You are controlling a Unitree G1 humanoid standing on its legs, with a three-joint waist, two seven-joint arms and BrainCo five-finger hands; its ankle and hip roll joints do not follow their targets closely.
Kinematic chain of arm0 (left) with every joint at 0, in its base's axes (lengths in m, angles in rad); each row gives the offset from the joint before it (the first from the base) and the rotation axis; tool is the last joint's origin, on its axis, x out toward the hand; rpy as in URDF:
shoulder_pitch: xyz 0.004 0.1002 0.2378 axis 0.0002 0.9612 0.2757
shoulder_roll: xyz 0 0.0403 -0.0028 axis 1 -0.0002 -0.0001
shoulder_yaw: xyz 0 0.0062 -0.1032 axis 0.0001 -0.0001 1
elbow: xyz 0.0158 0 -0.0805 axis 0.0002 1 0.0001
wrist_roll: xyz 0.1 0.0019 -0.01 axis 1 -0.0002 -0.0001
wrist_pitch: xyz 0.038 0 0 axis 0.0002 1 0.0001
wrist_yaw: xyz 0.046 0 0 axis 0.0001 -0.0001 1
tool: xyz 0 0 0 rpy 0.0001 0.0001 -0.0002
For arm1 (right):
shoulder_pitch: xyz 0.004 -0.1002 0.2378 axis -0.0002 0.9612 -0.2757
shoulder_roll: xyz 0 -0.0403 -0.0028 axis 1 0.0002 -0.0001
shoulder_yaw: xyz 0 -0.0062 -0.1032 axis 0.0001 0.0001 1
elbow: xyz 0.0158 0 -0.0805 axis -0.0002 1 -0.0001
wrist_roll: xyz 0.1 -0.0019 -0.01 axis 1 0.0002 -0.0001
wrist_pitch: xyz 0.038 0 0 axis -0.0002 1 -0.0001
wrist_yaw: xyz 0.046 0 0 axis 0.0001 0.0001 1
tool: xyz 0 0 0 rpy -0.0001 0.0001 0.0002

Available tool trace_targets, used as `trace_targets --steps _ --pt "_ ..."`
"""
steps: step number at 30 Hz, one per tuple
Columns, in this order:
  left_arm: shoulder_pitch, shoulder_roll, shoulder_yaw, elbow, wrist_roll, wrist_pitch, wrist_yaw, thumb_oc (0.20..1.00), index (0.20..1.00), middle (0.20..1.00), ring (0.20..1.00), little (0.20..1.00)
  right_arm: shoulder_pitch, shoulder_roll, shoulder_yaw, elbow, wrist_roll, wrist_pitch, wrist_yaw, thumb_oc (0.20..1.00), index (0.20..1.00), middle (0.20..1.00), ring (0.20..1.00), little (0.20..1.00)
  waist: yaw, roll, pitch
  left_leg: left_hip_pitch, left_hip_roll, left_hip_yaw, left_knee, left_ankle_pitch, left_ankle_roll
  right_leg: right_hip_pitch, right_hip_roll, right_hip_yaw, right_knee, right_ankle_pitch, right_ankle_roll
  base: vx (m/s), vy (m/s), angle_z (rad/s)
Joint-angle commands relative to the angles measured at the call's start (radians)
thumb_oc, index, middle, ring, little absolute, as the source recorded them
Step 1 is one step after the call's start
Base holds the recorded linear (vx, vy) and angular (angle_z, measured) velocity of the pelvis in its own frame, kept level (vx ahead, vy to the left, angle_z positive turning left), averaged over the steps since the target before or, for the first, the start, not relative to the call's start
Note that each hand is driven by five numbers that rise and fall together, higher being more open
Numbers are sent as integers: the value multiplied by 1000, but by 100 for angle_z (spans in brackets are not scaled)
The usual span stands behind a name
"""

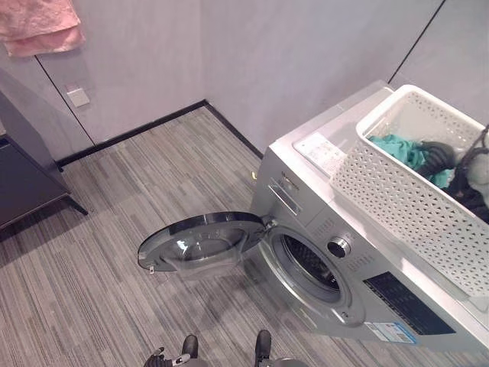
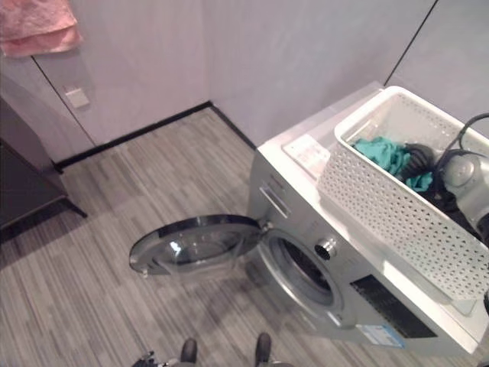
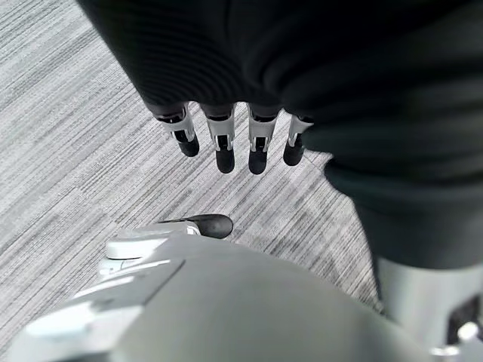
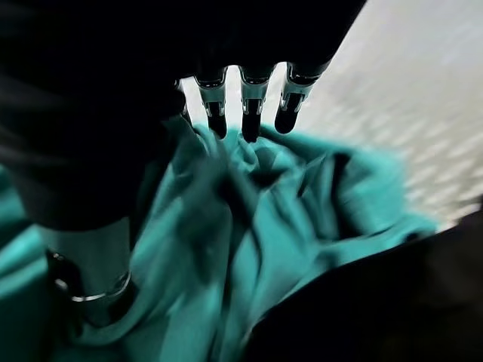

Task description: Grab the laundry basket,head to the washer,open it,put in the laundry and shut it.

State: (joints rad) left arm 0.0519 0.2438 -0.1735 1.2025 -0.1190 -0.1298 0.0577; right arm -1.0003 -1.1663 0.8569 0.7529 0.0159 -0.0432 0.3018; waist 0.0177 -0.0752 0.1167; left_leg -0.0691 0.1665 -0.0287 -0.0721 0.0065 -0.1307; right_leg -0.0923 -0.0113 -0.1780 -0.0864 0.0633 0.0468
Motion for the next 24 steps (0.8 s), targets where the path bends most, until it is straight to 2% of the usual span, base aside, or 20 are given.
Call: trace_targets --steps 1,14,15,16,21,24 --pt "-25 32 -50 6 -18 -12 -6 1000 1000 1000 1000 1000 -72 18 68 -15 -20 -2 -4 1000 1000 1000 1000 1000 38 -66 4 63 53 -8 -15 63 1 -49 -52 57 98 -49 56 5 -20 6" --pt "-60 42 -41 -9 -38 -21 10 1000 1000 1000 1000 1000 3 73 105 -69 -22 -4 50 1000 1000 1000 1000 1000 51 -74 37 23 58 -10 -15 82 -5 -86 -48 52 89 -37 60 -1 -2 -1" --pt "-62 43 -46 -10 -33 -24 10 1000 1000 1000 1000 1000 20 71 96 -73 -17 -3 47 564 564 564 564 564 51 -73 40 18 57 -13 -15 82 -5 -88 -49 51 88 -36 61 0 0 0" --pt "-63 46 -47 -10 -32 -23 10 1000 1000 1000 1000 1000 26 76 93 -61 -15 0 52 200 200 200 200 200 52 -73 41 15 56 -15 -15 82 -5 -90 -50 49 87 -35 61 0 0 0" --pt "-64 43 -43 3 -37 -24 14 1000 1000 1000 1000 1000 21 86 72 -56 -4 4 41 200 200 200 200 200 48 -68 39 13 51 -10 -15 79 -3 -90 -52 52 84 -31 62 0 0 0" --pt "-63 38 -47 16 -30 -21 19 1000 1000 1000 1000 1000 -15 90 30 -25 25 -4 -9 200 200 200 200 200 40 -64 27 29 48 -3 -15 66 0 -78 -55 59 80 -33 63 20 34 -1"
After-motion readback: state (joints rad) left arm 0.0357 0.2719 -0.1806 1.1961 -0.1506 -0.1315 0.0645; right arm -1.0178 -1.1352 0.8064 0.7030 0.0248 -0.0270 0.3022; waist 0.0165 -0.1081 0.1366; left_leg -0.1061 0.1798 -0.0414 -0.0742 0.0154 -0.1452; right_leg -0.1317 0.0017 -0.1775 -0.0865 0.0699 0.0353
